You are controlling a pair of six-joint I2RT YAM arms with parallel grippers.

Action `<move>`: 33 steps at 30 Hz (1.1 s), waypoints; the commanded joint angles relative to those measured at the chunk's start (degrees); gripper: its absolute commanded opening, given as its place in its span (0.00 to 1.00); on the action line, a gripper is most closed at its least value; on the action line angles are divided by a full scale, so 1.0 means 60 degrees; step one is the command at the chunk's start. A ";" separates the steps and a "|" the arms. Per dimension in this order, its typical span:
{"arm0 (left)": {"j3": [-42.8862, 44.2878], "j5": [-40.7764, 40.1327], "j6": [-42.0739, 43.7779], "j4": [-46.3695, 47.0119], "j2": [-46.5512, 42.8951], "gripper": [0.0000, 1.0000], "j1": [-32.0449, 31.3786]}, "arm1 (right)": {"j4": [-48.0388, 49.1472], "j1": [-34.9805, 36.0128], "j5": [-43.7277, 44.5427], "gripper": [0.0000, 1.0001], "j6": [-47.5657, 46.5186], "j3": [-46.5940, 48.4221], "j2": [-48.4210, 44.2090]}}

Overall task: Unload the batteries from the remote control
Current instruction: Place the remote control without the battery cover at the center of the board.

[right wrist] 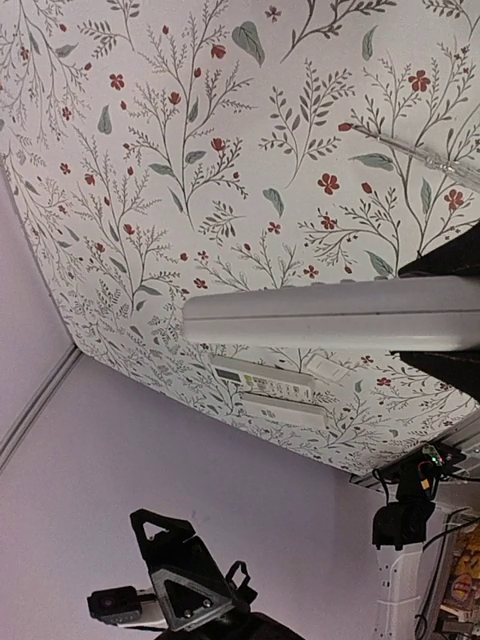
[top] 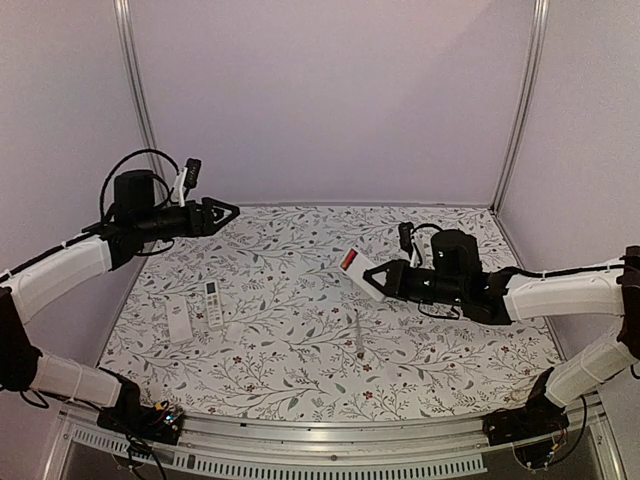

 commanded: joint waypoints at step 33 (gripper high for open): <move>-0.0608 -0.0152 0.0329 -0.1153 -0.0822 0.94 0.1051 | -0.1216 0.0052 -0.4935 0.00 -0.1645 0.3440 0.4490</move>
